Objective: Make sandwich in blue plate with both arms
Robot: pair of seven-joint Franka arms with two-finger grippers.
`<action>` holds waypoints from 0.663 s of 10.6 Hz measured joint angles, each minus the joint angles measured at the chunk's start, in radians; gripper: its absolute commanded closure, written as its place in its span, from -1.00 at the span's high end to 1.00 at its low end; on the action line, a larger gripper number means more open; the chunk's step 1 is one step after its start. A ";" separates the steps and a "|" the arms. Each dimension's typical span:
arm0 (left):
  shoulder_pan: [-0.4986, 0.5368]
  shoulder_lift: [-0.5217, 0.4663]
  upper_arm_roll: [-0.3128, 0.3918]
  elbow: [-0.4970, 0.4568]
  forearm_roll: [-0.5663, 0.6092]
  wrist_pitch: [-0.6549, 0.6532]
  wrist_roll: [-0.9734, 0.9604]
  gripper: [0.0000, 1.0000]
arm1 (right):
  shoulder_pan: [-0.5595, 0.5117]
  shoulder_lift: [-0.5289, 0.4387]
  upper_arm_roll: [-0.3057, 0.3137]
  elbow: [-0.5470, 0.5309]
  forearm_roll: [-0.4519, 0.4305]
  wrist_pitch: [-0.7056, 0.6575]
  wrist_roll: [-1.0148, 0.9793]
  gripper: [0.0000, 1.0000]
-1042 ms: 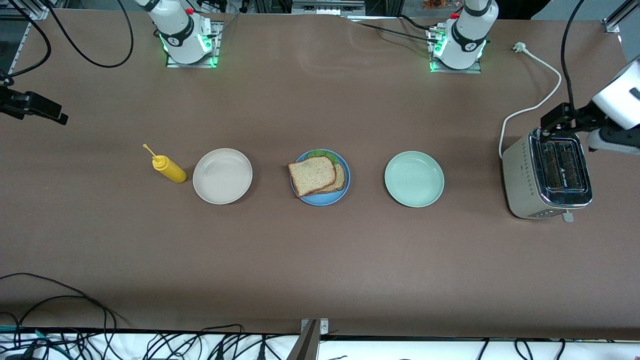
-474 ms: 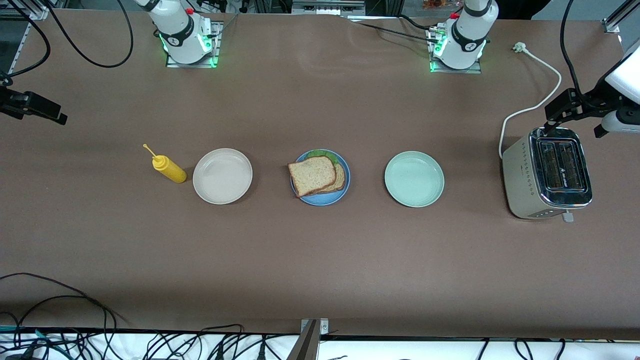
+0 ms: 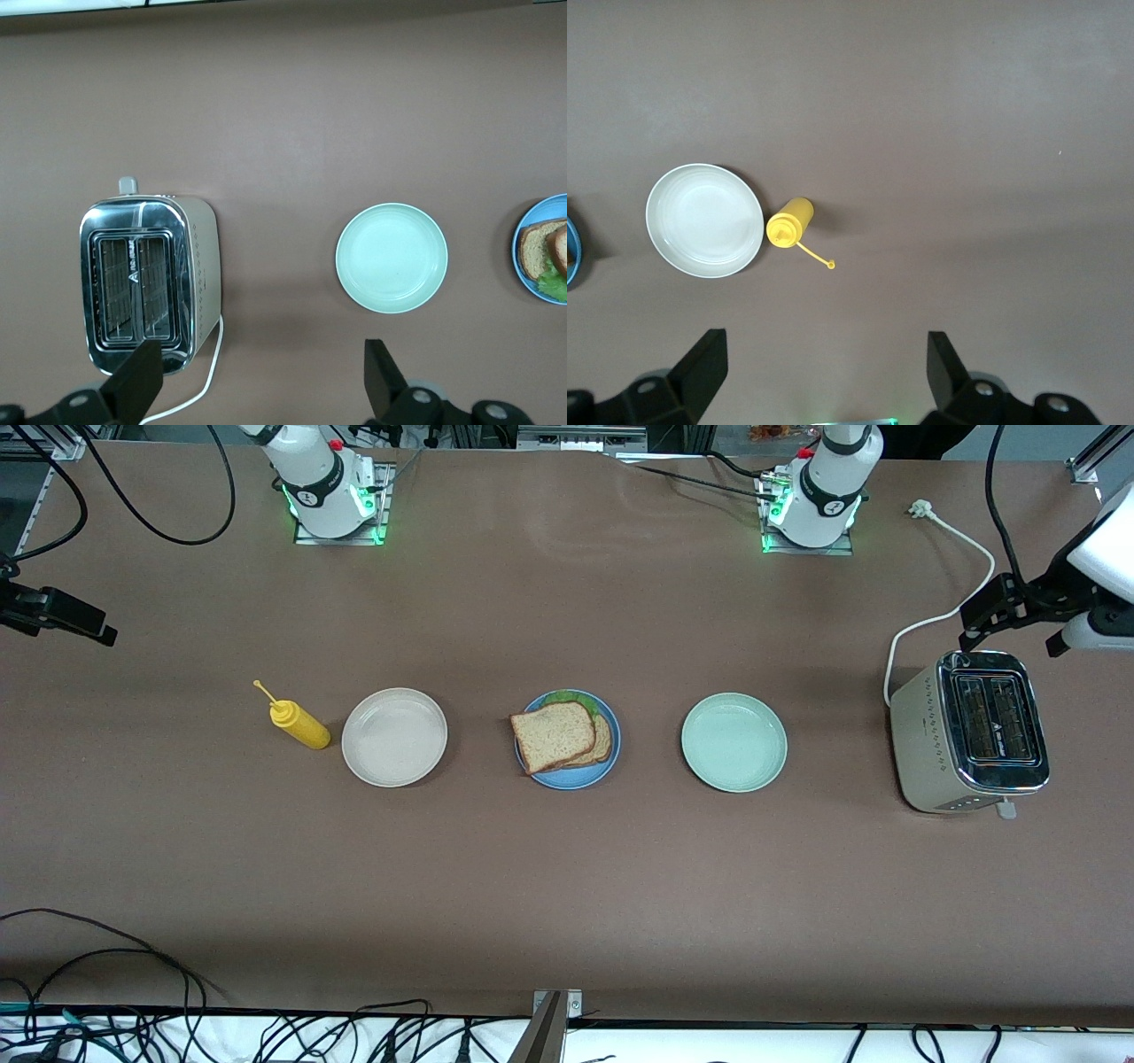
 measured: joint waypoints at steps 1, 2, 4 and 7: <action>0.001 -0.020 0.000 -0.013 0.000 -0.004 -0.002 1.00 | 0.000 0.000 0.000 0.000 0.000 0.000 0.000 1.00; 0.002 -0.030 0.000 -0.016 0.000 -0.014 -0.002 1.00 | 0.000 0.000 0.000 0.000 0.000 0.000 0.000 1.00; 0.001 -0.034 -0.002 -0.017 0.000 -0.018 -0.002 1.00 | 0.000 0.000 0.000 0.000 0.000 0.000 0.000 1.00; 0.002 -0.034 -0.004 -0.019 0.000 -0.021 -0.002 1.00 | 0.000 0.000 -0.001 0.000 0.000 0.000 0.000 1.00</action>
